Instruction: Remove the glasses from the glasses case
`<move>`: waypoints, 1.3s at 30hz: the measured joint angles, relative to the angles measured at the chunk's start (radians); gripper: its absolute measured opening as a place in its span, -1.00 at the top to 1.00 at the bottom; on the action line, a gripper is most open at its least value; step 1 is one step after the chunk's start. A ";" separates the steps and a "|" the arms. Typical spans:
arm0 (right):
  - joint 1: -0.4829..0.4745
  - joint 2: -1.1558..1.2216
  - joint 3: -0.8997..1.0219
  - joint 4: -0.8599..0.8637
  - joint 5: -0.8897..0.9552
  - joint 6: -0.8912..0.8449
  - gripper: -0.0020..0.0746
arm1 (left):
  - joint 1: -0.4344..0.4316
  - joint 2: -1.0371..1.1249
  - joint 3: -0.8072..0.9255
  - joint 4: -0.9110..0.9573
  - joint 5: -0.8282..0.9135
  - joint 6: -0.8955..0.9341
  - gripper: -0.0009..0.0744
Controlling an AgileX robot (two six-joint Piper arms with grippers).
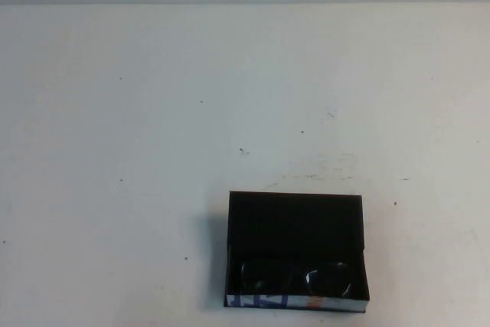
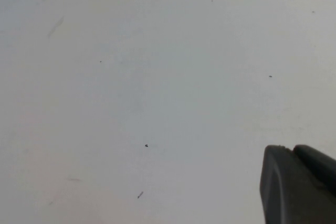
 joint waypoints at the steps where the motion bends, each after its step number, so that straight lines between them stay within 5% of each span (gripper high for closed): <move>1: 0.000 0.024 0.000 0.005 0.008 -0.002 0.99 | 0.000 0.000 0.000 0.000 0.000 0.000 0.99; 12: 0.000 0.183 0.000 0.096 0.122 -0.067 0.99 | 0.000 0.000 0.000 0.000 0.000 0.000 0.99; 23: 0.000 0.184 -0.002 0.248 -0.041 -0.096 0.99 | 0.000 0.000 0.000 0.000 0.000 0.000 0.99; 33: 0.000 0.253 -0.150 0.729 0.080 -0.706 0.99 | 0.000 0.000 0.000 0.000 0.000 0.000 0.99; 39: 0.000 0.394 -0.281 0.797 0.310 -0.921 0.99 | 0.000 0.000 0.000 0.000 0.000 0.000 0.99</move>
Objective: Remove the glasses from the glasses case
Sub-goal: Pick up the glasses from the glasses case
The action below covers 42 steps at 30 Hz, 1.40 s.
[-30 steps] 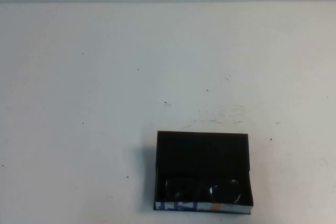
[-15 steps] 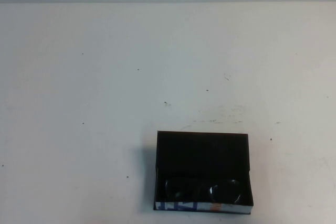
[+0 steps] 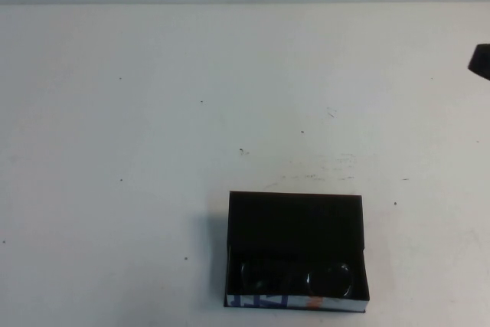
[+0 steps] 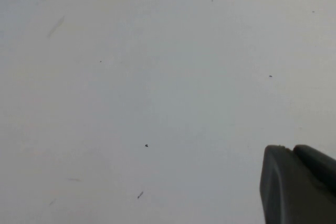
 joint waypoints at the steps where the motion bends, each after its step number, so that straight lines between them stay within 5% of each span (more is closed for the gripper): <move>1: 0.000 0.029 -0.020 -0.006 0.034 -0.007 0.99 | 0.000 0.000 0.000 0.000 0.000 0.000 0.99; 7: 0.088 0.165 -0.122 -0.220 0.131 0.029 0.99 | 0.000 0.000 0.000 0.000 0.000 0.000 0.99; 20: 0.536 0.322 -0.212 -1.019 0.217 0.396 0.99 | 0.000 0.000 0.000 0.000 0.000 0.000 0.99; 30: 0.788 0.467 -0.271 -1.218 0.276 0.398 0.99 | 0.000 0.000 0.000 0.000 0.000 0.000 0.99; 42: 0.851 0.690 -0.518 -1.218 0.361 0.346 0.93 | 0.000 0.000 0.000 0.000 0.000 0.000 0.99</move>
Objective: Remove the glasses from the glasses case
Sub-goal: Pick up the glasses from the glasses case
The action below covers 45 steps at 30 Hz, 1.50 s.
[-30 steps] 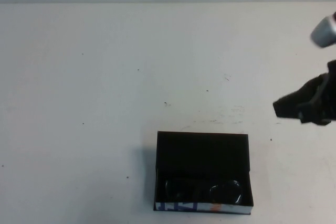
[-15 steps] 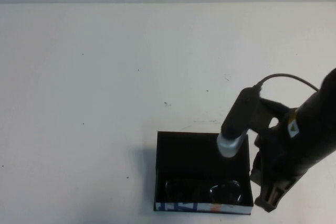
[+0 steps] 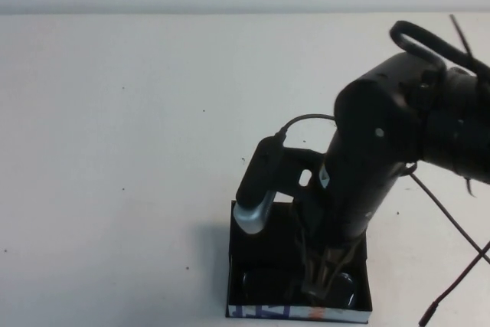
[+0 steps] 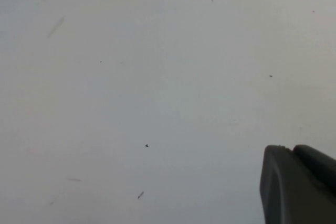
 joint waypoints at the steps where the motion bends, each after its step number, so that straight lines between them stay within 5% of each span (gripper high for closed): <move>1: 0.002 0.022 -0.019 0.000 0.010 -0.014 0.89 | 0.000 0.000 0.000 0.000 0.000 0.000 0.99; 13: 0.004 0.190 -0.072 0.000 0.051 -0.082 0.05 | 0.000 0.000 0.000 0.000 0.000 0.000 0.99; 45: 0.004 0.272 -0.078 0.000 -0.018 -0.099 0.03 | 0.000 0.000 0.000 0.000 0.000 0.000 0.99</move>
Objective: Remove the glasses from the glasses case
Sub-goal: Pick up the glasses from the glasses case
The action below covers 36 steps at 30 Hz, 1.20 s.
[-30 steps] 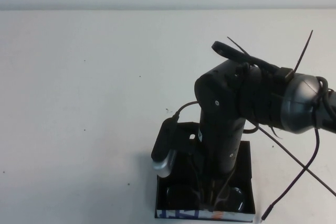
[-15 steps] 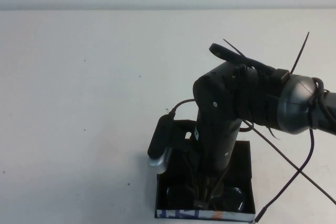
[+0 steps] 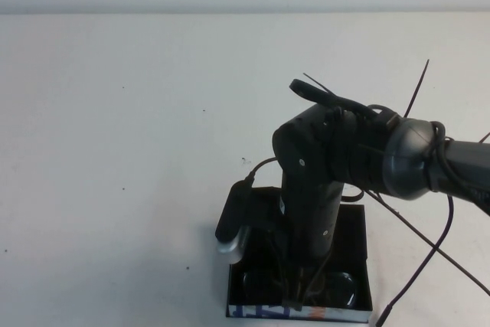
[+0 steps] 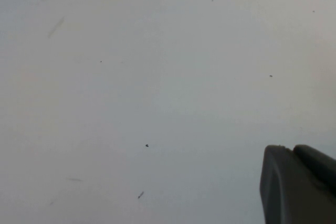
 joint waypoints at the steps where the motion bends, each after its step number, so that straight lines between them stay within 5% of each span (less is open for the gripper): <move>1: 0.000 0.001 0.000 0.000 0.000 0.000 0.07 | 0.000 0.000 0.000 0.000 0.000 0.000 0.99; 10: 0.000 0.002 -0.002 -0.036 0.062 0.000 0.86 | 0.000 0.000 0.000 0.000 0.000 0.000 0.99; 36: -0.001 -0.053 -0.146 -0.007 0.093 0.000 0.93 | 0.000 0.000 0.000 0.000 0.000 0.000 0.99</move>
